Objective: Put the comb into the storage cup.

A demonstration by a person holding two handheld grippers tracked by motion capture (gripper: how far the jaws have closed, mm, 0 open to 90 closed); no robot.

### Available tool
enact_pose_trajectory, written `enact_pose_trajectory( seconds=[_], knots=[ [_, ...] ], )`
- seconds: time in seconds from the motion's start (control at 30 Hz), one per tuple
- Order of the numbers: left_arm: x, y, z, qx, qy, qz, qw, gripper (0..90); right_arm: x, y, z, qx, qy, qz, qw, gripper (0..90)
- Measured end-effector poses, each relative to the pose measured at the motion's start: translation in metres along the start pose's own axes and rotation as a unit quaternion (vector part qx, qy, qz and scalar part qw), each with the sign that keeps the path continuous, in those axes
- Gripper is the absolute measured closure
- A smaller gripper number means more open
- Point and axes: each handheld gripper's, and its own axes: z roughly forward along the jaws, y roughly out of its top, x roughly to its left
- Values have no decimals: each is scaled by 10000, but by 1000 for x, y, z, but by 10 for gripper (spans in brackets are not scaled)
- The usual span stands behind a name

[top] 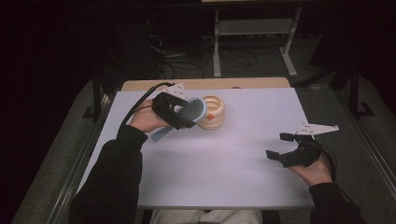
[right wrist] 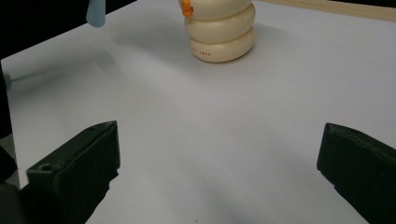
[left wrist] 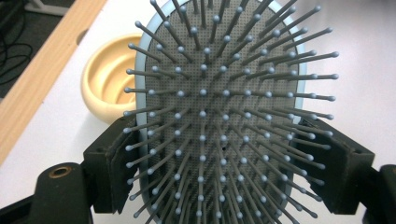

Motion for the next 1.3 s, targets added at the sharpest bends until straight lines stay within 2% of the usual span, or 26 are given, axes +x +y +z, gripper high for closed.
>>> enact_pose_trajectory(
  seconds=[0.53,1.07,1.3],
  knots=[
    [14,3,-6,-336,145,-283,9989,198,0,0,0,-4,8,4,10000,0],
    [20,10,-2,-532,219,-428,9974,198,0,0,0,-7,19,8,10000,0],
    [22,14,-3,-705,206,-537,9959,198,0,0,0,-13,25,18,10000,0]
  ],
)
